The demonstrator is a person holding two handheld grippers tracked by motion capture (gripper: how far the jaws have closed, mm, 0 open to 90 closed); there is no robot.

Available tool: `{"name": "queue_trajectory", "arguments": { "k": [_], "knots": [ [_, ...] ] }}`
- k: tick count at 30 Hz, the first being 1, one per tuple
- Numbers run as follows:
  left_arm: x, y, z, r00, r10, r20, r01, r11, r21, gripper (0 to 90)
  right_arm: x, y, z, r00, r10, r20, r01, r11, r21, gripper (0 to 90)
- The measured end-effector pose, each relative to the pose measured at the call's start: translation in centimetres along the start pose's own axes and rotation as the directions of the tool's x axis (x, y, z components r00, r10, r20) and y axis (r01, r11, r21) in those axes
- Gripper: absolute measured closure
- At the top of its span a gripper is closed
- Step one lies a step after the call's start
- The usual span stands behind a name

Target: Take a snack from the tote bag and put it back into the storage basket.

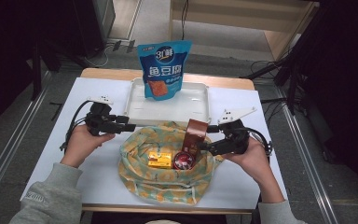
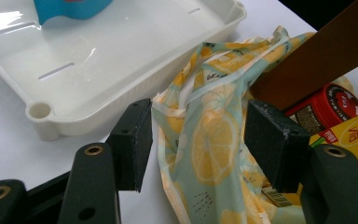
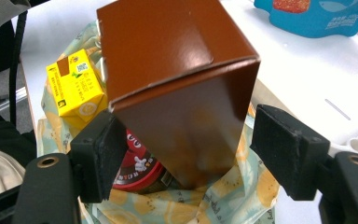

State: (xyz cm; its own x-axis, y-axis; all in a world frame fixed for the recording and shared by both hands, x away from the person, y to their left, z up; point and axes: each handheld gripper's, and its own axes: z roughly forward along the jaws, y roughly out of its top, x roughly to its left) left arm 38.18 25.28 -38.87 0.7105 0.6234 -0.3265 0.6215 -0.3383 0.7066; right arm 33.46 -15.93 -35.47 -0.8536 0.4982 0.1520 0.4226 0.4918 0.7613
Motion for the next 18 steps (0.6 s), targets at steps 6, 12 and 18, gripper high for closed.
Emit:
{"name": "queue_trajectory", "arguments": {
  "k": [6, 12, 18],
  "knots": [
    [0.2, 0.1, 0.1, 1.0, -0.002, 0.001, 0.002, 1.0, 0.002, 42.3, 0.0, 1.1, 0.4, 0.9999, -0.015, -0.004, 0.015, 1.0, 0.021, 26.8],
    [0.5, -0.1, 0.2, 0.9999, -0.011, -0.002, 0.011, 0.9998, 0.015, 42.0, 0.0, 2.0, 1.2, 0.9996, -0.018, -0.021, 0.018, 1.0, 0.017, 27.1],
    [0.6, -0.1, 0.1, 0.9998, -0.018, -0.002, 0.018, 0.9998, 0.006, 41.9, 0.3, 2.8, 2.2, 0.9988, -0.043, -0.025, 0.043, 0.999, 0.029, 29.9]
  ]
}}
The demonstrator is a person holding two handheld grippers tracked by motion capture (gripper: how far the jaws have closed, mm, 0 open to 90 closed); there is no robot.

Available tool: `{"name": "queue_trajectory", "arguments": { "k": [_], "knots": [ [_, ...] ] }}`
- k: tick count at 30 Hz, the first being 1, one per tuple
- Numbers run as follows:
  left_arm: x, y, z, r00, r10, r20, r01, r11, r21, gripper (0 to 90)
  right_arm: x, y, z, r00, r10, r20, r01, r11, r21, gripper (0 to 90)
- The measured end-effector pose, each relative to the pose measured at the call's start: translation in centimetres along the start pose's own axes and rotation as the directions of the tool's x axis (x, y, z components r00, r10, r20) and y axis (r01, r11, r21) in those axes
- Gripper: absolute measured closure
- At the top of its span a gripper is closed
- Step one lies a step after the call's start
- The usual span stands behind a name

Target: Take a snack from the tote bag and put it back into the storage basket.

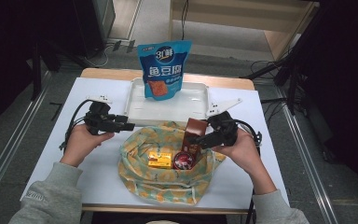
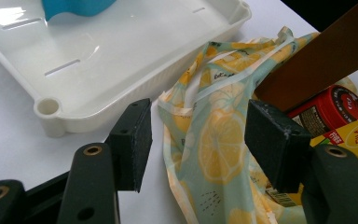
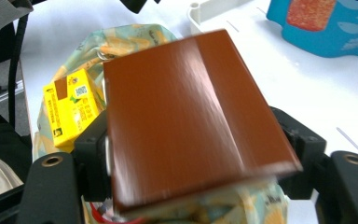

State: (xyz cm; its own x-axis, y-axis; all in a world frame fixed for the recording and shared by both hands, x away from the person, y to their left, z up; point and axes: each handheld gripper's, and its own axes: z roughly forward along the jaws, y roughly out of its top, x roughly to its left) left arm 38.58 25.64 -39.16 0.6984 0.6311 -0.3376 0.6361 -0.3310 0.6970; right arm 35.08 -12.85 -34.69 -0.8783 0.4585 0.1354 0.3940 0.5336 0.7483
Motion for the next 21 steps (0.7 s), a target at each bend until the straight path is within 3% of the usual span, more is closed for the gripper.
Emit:
{"name": "queue_trajectory", "arguments": {
  "k": [7, 21],
  "knots": [
    [0.08, -0.04, -0.1, 1.0, 0.001, -0.002, -0.001, 1.0, -0.003, 41.8, 0.34, 0.49, 0.46, 0.9997, -0.022, 0.005, 0.022, 1.0, 0.009, 38.6],
    [-0.02, -0.04, -0.07, 1.0, 0.006, 0.006, -0.006, 1.0, -0.005, 41.7, 0.2, 0.58, 0.22, 0.9996, -0.022, 0.017, 0.022, 1.0, 0.0, 40.8]
  ]
}}
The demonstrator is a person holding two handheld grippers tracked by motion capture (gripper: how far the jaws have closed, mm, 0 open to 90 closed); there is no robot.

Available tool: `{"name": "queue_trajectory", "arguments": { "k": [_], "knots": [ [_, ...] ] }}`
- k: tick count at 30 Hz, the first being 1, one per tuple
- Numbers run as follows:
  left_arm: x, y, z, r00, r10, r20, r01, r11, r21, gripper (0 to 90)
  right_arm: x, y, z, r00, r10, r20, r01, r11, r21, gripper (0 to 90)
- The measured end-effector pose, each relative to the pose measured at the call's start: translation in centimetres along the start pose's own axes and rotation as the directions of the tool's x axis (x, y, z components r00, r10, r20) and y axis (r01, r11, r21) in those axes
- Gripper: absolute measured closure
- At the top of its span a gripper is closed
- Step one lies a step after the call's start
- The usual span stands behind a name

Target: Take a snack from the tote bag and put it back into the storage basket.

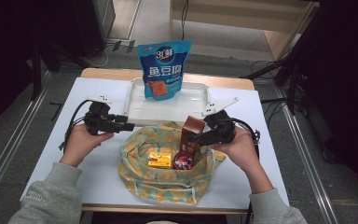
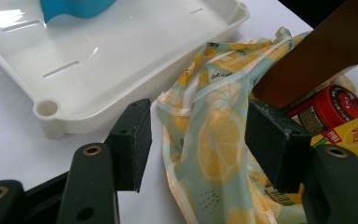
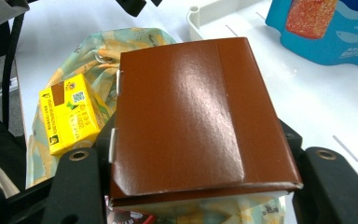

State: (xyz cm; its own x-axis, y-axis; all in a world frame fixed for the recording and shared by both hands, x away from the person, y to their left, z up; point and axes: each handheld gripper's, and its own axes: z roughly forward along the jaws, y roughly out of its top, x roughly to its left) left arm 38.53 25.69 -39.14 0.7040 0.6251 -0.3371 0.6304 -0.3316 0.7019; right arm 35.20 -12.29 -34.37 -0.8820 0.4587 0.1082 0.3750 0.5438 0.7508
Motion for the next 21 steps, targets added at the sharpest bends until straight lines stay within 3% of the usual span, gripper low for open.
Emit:
{"name": "queue_trajectory", "arguments": {
  "k": [6, 21],
  "knots": [
    [-0.1, 0.0, -0.1, 0.9999, -0.006, 0.014, 0.006, 1.0, -0.008, 41.6, -0.1, 0.3, -0.4, 1.0, 0.005, 0.001, -0.005, 1.0, 0.001, 41.1],
    [-0.1, 0.0, -0.1, 1.0, 0.005, 0.003, -0.005, 1.0, -0.002, 40.9, -0.4, 1.3, -1.9, 0.9989, 0.046, 0.01, -0.046, 0.999, -0.01, 41.4]
  ]
}}
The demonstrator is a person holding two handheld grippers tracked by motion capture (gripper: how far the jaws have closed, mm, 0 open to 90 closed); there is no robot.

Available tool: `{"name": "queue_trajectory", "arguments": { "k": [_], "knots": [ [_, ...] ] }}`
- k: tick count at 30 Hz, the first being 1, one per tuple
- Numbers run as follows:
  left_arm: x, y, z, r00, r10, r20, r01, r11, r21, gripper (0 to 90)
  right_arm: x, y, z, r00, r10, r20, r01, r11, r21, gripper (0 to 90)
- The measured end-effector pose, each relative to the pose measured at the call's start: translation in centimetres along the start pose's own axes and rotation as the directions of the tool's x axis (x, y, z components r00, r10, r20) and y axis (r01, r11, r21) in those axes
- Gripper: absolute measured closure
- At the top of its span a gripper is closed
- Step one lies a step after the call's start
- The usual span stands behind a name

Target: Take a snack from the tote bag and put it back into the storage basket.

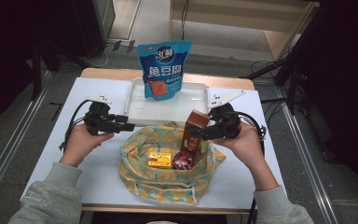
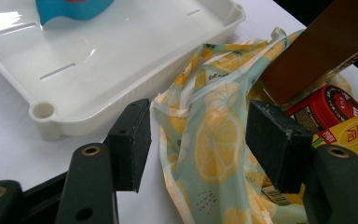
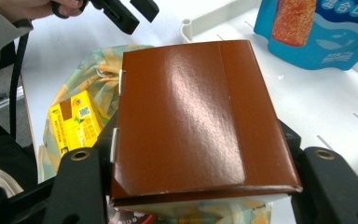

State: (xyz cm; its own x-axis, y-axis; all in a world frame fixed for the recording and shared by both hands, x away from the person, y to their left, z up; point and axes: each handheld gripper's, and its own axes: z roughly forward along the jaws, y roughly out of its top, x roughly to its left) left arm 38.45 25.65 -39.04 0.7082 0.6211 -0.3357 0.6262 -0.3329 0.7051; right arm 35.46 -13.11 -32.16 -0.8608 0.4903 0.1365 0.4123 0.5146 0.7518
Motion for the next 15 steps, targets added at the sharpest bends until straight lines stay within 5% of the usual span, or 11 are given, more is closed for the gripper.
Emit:
{"name": "queue_trajectory", "arguments": {
  "k": [15],
  "knots": [
    [-0.2, 0.0, 0.3, 0.9999, 0.016, 0.006, -0.016, 0.9998, 0.01, 40.0, -0.2, 1.3, -2.0, 0.9999, 0.001, 0.015, 0.0, 1.0, -0.024, 41.8]
  ]
}}
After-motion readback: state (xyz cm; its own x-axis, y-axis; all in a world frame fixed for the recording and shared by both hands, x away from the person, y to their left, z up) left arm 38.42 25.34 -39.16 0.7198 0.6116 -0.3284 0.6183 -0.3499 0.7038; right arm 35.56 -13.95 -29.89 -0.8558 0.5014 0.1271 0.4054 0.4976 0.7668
